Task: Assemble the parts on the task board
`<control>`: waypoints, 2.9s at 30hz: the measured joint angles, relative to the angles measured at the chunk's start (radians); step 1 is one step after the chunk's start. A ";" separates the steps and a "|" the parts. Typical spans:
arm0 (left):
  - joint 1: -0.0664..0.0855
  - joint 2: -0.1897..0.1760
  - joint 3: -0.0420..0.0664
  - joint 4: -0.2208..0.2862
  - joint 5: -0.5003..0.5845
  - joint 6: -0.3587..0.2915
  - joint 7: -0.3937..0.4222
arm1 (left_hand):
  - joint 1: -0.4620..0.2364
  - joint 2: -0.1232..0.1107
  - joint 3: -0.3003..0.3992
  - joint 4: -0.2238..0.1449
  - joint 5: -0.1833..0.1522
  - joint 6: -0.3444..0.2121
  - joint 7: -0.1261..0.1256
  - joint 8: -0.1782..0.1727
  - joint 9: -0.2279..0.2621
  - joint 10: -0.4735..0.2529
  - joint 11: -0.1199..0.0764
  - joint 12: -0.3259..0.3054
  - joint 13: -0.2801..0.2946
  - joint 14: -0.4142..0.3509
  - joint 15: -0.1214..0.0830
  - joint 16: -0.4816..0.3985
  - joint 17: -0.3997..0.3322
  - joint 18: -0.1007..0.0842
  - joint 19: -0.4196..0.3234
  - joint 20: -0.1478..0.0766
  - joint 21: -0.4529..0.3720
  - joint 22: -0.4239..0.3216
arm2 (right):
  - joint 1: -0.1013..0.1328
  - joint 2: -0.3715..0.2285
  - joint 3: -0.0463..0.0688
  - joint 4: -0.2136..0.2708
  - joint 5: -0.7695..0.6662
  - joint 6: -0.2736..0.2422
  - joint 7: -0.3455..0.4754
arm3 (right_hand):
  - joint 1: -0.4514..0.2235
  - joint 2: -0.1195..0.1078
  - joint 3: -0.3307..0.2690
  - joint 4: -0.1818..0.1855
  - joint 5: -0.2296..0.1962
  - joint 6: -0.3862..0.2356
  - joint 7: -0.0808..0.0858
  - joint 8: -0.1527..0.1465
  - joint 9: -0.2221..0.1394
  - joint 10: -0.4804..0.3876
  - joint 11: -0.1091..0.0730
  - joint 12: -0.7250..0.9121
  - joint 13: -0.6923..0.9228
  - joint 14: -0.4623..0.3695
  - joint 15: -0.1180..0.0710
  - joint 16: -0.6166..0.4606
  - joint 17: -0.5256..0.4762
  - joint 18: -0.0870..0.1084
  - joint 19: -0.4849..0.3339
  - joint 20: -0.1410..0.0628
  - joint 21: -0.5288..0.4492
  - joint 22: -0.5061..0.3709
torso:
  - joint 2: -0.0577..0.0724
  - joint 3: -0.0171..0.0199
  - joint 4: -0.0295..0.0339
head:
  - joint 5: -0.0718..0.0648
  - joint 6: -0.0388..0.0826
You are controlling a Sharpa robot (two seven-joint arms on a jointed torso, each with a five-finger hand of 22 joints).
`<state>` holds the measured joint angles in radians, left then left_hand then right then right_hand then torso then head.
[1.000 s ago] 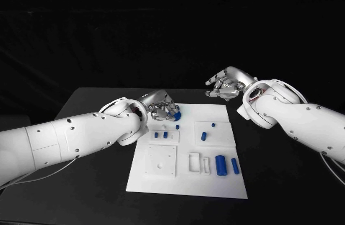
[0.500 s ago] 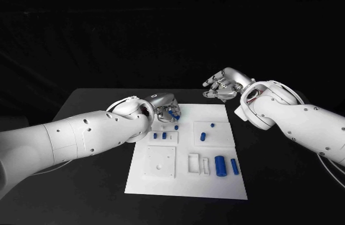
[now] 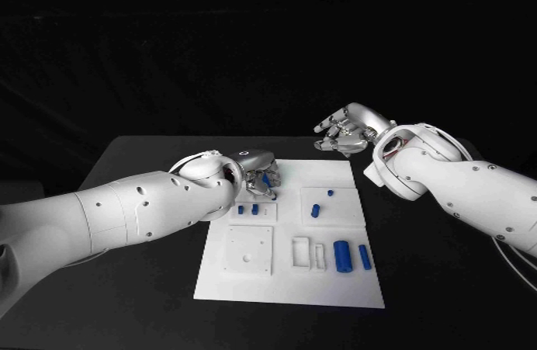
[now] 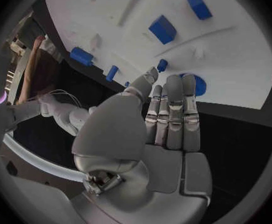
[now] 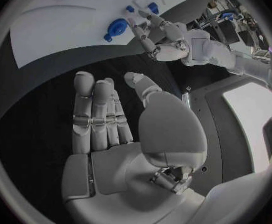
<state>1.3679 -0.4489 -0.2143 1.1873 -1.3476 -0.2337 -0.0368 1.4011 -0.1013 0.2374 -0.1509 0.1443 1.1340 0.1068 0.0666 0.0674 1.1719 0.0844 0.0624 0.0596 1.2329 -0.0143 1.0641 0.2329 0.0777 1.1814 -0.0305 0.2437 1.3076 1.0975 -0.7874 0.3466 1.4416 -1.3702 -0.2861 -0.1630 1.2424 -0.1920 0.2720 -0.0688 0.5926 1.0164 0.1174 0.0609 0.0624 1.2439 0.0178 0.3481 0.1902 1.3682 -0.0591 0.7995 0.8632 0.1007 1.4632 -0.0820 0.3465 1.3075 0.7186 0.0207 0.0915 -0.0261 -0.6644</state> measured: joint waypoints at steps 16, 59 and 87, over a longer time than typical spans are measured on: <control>-0.009 0.009 0.000 -0.015 -0.010 0.034 -0.004 | 0.000 0.000 0.028 0.003 0.010 0.000 0.000 0.000 0.000 0.011 -0.004 0.000 0.000 0.003 0.003 0.020 0.005 -0.001 0.003 -0.004 0.018 0.000 | 0.000 0.000 0.000 0.000 0.000 -0.001 0.000 | 0.000 0.000 -0.003 0.003 0.000 0.000 0.000 0.000 0.000 0.003 0.004 -0.009 -0.012 0.000 0.000 0.000 -0.003 -0.001 0.000 0.000 -0.011 0.000 | -0.001 -0.0011 -0.0003 | -0.002 -0.001; -0.034 0.041 0.001 -0.063 -0.011 0.039 0.003 | 0.005 0.037 0.050 0.005 0.006 0.013 0.002 0.000 -0.003 0.043 -0.018 -0.001 -0.001 0.007 -0.003 0.055 0.011 0.000 -0.020 -0.006 0.110 0.001 | 0.000 -0.001 0.000 0.006 0.000 -0.001 0.001 | 0.000 0.000 -0.005 0.005 0.000 0.003 -0.003 0.000 0.000 0.007 0.000 -0.013 -0.016 0.000 0.000 0.000 -0.005 0.008 0.000 0.000 -0.020 0.000 | -0.001 0.0002 -0.0003 | -0.009 -0.014; -0.040 -0.001 0.020 -0.039 0.003 0.019 0.002 | 0.032 0.085 0.034 -0.010 0.018 0.070 -0.012 -0.004 -0.002 0.115 -0.040 -0.006 0.001 0.061 -0.029 0.078 0.023 0.009 -0.013 -0.020 0.172 0.000 | 0.000 0.000 0.000 0.005 0.001 -0.002 0.003 | 0.000 0.000 -0.005 0.005 0.000 0.005 -0.005 0.000 0.000 0.007 0.000 -0.013 -0.018 0.000 0.000 -0.001 -0.008 0.007 0.000 0.000 -0.030 0.000 | -0.003 -0.0011 0.0016 | -0.010 -0.011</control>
<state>1.3280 -0.4499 -0.1945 1.1480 -1.3449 -0.2144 -0.0351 1.4327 -0.0168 0.2714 -0.1608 0.1625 1.2039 0.0944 0.0629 0.0659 1.2869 0.0447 0.0565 0.0604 1.2939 -0.0430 1.1417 0.2559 0.0868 1.1686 -0.0502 0.4158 1.3080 1.0975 -0.7870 0.3467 1.4464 -1.3697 -0.2881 -0.1602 1.2425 -0.1921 0.2666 -0.0634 0.5926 1.0211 0.1126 0.0609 0.0621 1.2505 0.0180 0.3354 0.1727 1.3684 -0.0590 0.7987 0.8556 0.1073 1.4632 -0.0819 0.3169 1.3073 0.7159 0.0197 0.0931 -0.0357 -0.6757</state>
